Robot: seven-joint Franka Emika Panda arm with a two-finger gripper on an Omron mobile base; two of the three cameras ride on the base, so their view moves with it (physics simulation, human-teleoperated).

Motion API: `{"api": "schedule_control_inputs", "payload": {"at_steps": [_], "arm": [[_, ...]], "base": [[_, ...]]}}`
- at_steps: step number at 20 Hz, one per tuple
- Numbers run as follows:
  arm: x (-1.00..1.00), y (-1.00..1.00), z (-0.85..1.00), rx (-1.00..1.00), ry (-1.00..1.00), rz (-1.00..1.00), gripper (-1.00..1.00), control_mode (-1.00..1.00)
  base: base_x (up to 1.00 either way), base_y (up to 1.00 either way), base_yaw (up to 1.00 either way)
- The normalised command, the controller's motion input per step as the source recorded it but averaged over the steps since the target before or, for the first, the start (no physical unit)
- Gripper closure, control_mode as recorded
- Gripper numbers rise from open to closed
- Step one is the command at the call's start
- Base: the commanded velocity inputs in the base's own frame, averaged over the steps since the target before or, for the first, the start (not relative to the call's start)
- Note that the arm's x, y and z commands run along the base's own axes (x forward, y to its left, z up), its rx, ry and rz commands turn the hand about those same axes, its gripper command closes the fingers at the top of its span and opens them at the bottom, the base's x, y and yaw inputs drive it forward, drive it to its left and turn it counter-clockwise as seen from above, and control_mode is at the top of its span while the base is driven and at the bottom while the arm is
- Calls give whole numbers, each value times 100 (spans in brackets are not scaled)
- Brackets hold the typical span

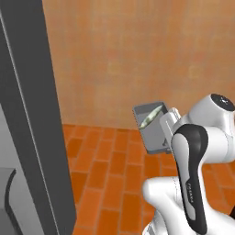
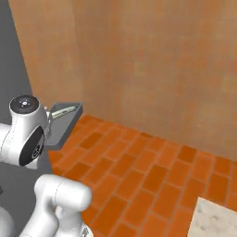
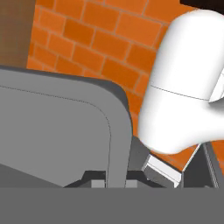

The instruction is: Take the meat container that has the fish and place it on the second highest rack of the freezer. Then take the vegetable container that has the tomato and broccoli and place it on the highest rack of the freezer.

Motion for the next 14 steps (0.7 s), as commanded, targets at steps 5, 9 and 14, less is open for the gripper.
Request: {"api": "schedule_control_inputs", "payload": {"at_steps": [5, 9, 14], "arm": [[0, 0, 0, 0, 0, 0, 100, 100], [0, 0, 0, 0, 0, 0, 100, 100], [0, 0, 0, 0, 0, 0, 100, 100]], "base": [[73, 37, 11], [-13, 65, 61], [-11, 46, 64]]}}
